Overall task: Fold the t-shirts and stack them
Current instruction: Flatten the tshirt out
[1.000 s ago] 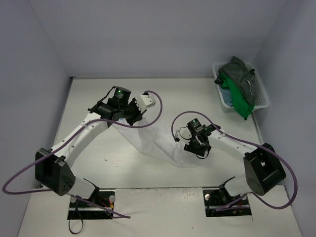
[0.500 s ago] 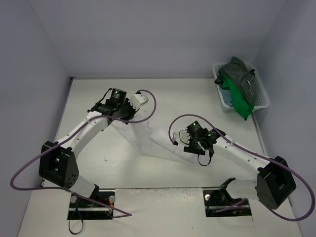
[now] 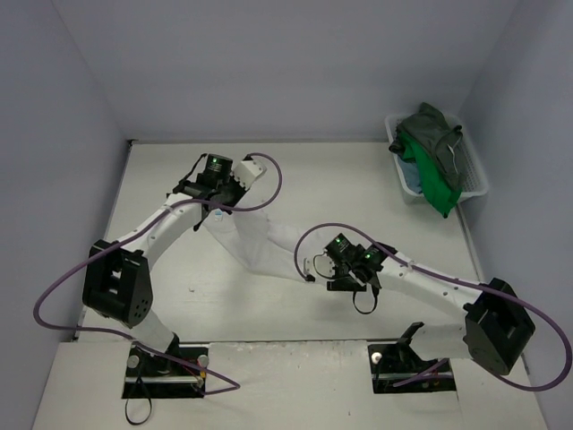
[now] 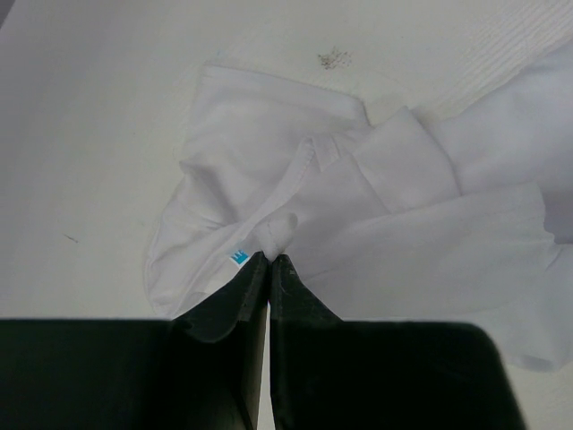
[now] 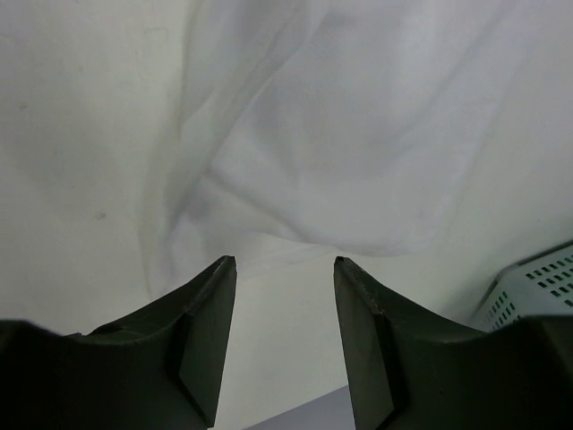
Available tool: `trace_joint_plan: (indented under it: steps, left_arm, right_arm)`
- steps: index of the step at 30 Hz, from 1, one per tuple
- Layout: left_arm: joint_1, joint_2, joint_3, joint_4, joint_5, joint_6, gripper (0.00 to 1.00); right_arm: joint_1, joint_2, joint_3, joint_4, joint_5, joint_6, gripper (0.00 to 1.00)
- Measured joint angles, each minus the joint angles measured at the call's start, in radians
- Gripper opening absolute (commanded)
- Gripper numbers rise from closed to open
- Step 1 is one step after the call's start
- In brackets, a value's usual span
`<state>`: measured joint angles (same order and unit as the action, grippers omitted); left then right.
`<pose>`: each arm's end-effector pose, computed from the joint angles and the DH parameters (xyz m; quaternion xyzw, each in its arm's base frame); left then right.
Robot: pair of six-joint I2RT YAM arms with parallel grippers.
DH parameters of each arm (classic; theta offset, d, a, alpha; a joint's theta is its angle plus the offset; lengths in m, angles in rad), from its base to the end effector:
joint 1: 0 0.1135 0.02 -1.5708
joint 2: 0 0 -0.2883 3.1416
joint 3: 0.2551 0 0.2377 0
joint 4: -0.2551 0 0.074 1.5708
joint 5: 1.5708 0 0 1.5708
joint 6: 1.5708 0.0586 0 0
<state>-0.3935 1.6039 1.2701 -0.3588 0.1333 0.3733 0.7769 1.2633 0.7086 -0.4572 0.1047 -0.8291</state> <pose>0.3370 -0.1484 0.2986 0.3641 0.8270 -0.0646 0.4236 0.1683 0.1569 0.2060 -0.6806 0.6771 -0.0575 0.2740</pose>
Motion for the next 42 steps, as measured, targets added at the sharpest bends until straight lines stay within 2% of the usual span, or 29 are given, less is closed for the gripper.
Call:
trace_joint_plan:
  steps: [10,19,36,42]
  left_arm:
    - [0.023,0.082,0.064,0.011,-0.039,-0.002,0.00]
    - [0.060,0.104,0.074,0.018,-0.045,-0.003,0.00]
    - [0.078,0.084,0.064,0.021,-0.002,-0.003,0.00]
    - [0.082,0.072,0.047,0.019,0.008,-0.003,0.00]
  right_arm:
    - [0.157,0.062,-0.004,-0.002,0.011,0.059,0.45]
    - [0.242,0.125,-0.004,-0.003,0.001,0.127,0.42]
    - [0.244,0.201,-0.001,-0.002,-0.014,0.169,0.41]
    - [0.190,0.213,0.011,0.011,-0.005,0.169,0.41]
